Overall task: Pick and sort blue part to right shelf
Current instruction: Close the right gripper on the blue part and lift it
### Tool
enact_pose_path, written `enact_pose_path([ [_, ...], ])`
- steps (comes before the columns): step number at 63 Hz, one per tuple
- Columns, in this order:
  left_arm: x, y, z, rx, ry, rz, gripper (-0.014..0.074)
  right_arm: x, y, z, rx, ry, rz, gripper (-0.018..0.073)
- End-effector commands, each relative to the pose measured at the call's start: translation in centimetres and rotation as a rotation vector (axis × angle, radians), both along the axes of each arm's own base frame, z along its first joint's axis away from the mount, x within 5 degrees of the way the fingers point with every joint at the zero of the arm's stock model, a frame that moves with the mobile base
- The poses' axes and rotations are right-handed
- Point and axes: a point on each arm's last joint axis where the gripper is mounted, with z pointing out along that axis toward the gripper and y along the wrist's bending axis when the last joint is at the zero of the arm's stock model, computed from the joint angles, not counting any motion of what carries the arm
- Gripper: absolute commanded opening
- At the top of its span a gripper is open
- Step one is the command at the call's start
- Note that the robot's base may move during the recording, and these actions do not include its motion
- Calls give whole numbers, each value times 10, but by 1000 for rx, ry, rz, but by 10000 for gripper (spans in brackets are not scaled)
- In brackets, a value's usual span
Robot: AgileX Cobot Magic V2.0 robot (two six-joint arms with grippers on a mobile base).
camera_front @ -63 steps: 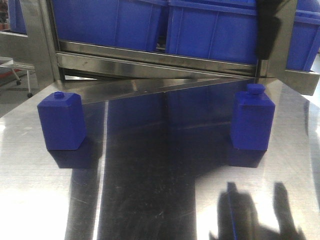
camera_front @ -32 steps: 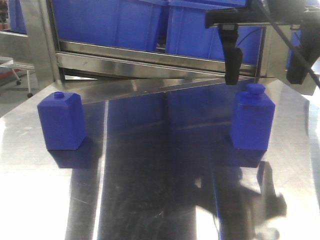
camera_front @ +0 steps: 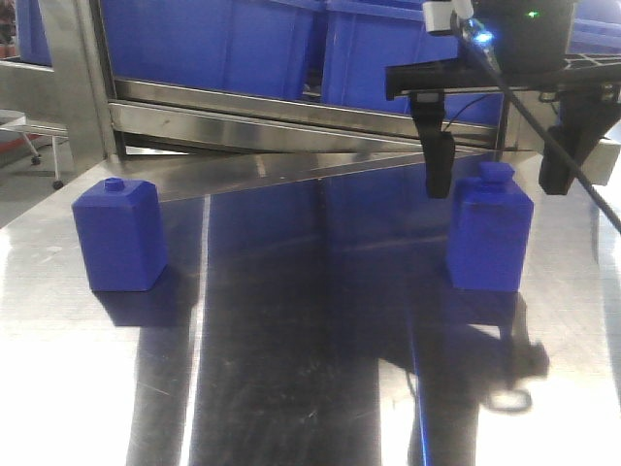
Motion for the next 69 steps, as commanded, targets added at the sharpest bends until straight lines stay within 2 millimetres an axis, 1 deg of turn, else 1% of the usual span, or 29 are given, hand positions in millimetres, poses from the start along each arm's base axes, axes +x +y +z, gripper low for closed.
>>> enact_pose_path([
  [1, -1, 0, 2, -18, -81, -2, 123, 0, -1, 19, 21, -72, 3, 613],
  [10, -1, 0, 2, -18, -81, -2, 123, 3, 1, 10, 30, -45, -1, 613],
  [22, -1, 0, 2, -18, -81, -2, 123, 2, 2, 1, 48, -55, -1, 613],
  [34, -1, 0, 2, -18, -81, -2, 123, 3, 1, 0, 48, -54, -4, 613],
  [57, -1, 0, 2, -18, -81, -2, 123, 1, -3, -8, 39, -35, -11, 613],
  [69, -1, 0, 2, -18, -81, -2, 123, 2, -2, -8, 44, -48, -10, 613],
])
